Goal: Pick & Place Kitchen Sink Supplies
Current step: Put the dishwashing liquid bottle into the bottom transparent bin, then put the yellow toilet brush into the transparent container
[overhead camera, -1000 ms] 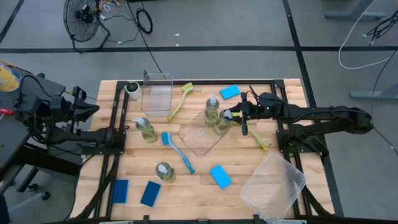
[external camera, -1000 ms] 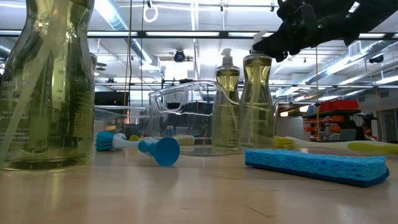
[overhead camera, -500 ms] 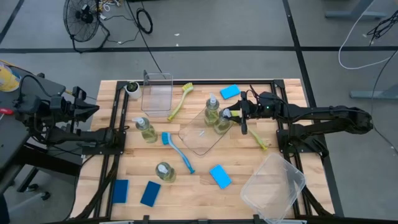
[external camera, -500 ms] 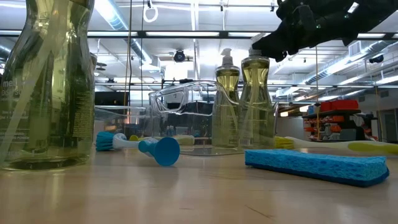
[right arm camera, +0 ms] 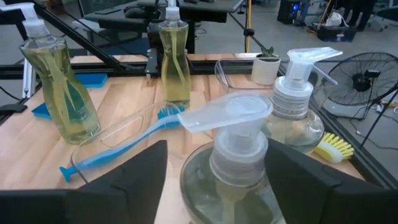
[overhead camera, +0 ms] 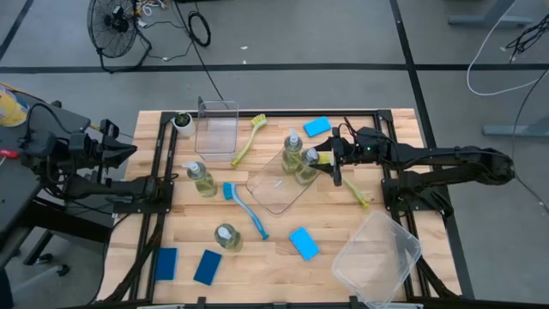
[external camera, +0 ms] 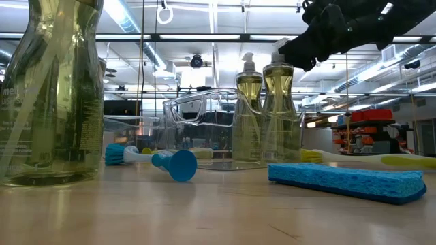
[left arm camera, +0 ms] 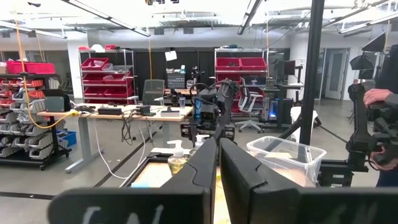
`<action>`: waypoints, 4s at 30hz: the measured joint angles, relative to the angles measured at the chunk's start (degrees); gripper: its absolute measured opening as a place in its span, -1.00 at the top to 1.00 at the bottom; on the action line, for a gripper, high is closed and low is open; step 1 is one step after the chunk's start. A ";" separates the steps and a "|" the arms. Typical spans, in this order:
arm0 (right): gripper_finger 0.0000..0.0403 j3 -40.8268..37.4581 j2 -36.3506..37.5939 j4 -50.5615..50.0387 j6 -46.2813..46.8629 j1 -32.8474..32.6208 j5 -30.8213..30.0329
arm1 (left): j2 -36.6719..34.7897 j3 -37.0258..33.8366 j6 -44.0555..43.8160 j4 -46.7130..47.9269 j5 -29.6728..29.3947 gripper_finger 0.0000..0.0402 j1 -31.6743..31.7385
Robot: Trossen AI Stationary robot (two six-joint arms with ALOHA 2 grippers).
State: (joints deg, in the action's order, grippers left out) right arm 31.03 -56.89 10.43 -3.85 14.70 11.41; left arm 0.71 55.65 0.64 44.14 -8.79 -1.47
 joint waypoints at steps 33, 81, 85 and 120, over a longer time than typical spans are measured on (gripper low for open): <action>-0.42 12.57 13.96 -25.37 -1.41 -7.83 4.66 | 0.02 0.01 0.00 0.00 -0.01 0.87 -0.01; -0.42 5.55 10.10 -48.89 6.44 7.30 -12.43 | 0.00 -0.01 0.00 0.00 -0.01 0.87 0.01; -0.42 5.55 9.03 -48.89 7.58 7.30 -12.45 | 0.01 -0.01 0.00 0.00 0.00 0.87 0.01; -0.42 5.55 3.99 -51.27 15.96 7.37 -16.61 | 0.01 -0.01 0.00 0.00 0.00 0.87 0.00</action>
State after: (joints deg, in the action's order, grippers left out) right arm 36.58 -52.90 -40.84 12.11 22.07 -5.20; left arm 0.72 55.64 0.64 44.14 -8.79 -1.46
